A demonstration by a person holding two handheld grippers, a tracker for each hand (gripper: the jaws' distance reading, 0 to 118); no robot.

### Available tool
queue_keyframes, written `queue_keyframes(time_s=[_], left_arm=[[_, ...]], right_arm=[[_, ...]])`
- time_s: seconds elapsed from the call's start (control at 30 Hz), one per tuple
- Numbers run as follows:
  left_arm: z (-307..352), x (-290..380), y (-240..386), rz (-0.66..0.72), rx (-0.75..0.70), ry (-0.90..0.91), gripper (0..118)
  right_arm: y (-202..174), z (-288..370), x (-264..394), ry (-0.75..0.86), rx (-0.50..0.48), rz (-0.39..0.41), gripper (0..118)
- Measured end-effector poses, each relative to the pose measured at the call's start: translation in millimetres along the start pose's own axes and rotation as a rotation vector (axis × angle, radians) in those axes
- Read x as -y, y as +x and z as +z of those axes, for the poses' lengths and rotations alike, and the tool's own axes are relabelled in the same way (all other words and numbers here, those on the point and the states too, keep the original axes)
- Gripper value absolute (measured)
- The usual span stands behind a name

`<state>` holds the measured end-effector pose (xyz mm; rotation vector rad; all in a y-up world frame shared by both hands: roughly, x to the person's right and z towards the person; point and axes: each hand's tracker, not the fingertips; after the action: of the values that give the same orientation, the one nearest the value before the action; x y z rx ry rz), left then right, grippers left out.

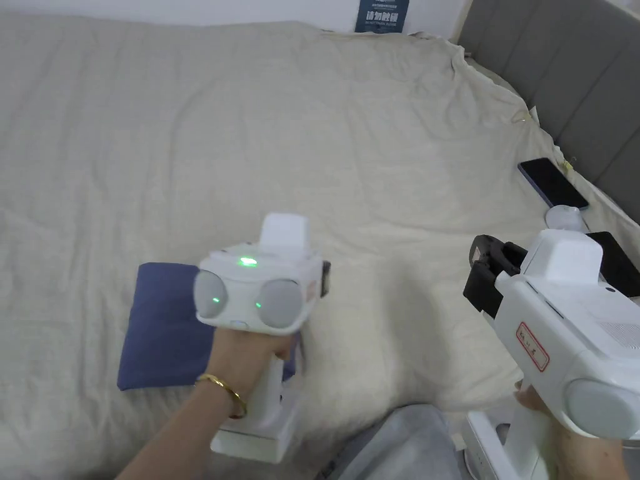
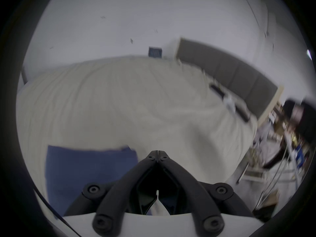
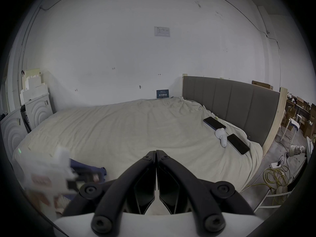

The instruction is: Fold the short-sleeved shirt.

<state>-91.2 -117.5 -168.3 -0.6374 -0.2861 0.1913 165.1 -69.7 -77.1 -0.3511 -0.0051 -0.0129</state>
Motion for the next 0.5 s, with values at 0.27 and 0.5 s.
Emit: queue_keyframes(time_s=[0.27,0.5], left_arm=[[95,-20,-87,0.077,-0.204,0.295,0],[140,8,-124,0.014,-0.414,0.353,0]], right_arm=[[-50,-10,-13,0.057,-0.098,-0.004,0],[-144,-39,-3,0.085,-0.215,0.023,0]])
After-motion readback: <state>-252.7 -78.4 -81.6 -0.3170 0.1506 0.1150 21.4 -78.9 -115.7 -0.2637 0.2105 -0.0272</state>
